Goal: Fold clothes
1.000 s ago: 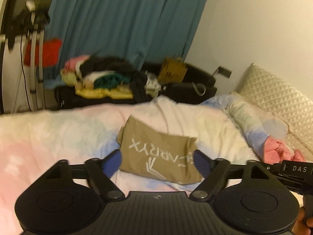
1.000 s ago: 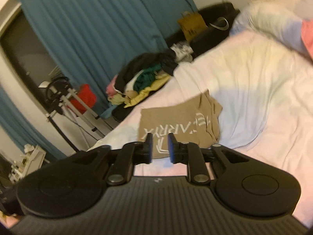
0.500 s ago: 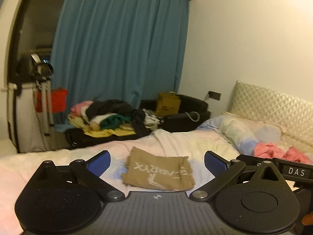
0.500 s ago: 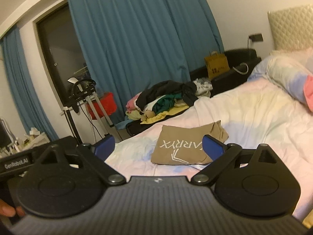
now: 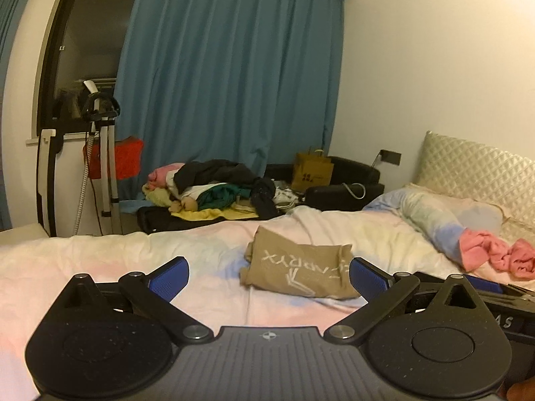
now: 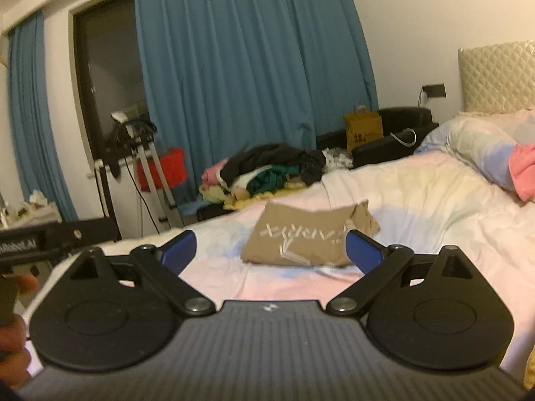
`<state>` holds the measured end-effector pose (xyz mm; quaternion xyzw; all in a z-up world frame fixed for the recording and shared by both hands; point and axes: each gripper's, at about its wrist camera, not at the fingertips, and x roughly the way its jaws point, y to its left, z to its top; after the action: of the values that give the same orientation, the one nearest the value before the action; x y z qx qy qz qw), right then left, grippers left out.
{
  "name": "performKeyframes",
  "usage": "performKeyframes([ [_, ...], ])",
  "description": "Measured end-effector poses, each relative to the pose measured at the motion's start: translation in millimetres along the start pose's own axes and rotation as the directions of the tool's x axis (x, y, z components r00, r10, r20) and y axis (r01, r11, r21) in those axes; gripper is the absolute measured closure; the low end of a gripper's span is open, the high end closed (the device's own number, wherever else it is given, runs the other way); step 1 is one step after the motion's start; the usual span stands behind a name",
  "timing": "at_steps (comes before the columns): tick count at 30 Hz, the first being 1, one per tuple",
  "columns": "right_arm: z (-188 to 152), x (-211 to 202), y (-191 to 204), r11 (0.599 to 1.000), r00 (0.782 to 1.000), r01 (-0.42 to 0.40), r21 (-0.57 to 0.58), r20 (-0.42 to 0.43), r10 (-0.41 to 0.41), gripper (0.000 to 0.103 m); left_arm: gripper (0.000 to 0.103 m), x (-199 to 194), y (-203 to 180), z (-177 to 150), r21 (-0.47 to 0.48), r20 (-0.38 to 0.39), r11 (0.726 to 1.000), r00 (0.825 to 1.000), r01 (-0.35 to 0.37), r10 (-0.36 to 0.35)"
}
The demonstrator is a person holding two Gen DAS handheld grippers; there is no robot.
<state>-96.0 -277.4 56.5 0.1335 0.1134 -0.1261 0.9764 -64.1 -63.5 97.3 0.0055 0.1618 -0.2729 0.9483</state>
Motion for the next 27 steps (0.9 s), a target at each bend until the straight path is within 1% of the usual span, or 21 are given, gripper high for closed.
performKeyframes([
  [3, -3.6, 2.0, 10.5, 0.999, 1.000, 0.012, -0.052, 0.028, -0.010, 0.006, 0.000, 1.7, 5.8, -8.1, -0.007, -0.003, 1.000, 1.000, -0.006, 0.006],
  [7, -9.6, 6.8, 19.1, 0.997, 0.999, 0.017, -0.072, 0.030, -0.015, 0.006, 0.000, 2.1, 12.4, -13.2, -0.021, -0.006, 1.000, 1.000, -0.018, 0.018],
  [9, -13.7, 8.0, 21.4, 0.997, 1.000, 0.012, -0.079, 0.025, -0.010, 0.006, 0.000, 1.1, 14.4, -16.0, -0.026, -0.007, 0.999, 1.000, -0.023, 0.023],
  [11, -16.5, 11.3, 24.2, 0.995, 1.000, 0.015, -0.098, 0.002, -0.015, 0.006, 0.000, 0.0, 16.4, -18.7, -0.034, -0.010, 0.999, 1.000, -0.023, 0.022],
  [14, -19.5, 11.6, 23.4, 0.995, 1.000, 0.024, -0.095, -0.006, -0.024, 0.006, 0.000, -0.2, 16.5, -22.0, -0.040, -0.021, 0.999, 1.000, -0.024, 0.023],
  [18, -21.0, 10.9, 19.9, 0.997, 1.000, 0.016, -0.072, -0.012, -0.017, 0.006, 0.000, 1.3, 13.2, -26.2, -0.010, -0.022, 0.999, 0.999, -0.042, 0.042],
  [22, -21.8, 12.6, 20.1, 0.997, 1.000, 0.020, -0.078, -0.019, -0.022, 0.006, 0.000, 7.1, 15.3, -28.6, -0.022, -0.038, 0.999, 0.998, -0.045, 0.044],
  [27, -22.3, 13.7, 17.7, 0.998, 0.999, 0.027, -0.063, -0.031, -0.029, 0.006, 0.000, 12.8, 17.5, -30.7, -0.027, -0.054, 0.998, 0.996, -0.065, 0.064],
])
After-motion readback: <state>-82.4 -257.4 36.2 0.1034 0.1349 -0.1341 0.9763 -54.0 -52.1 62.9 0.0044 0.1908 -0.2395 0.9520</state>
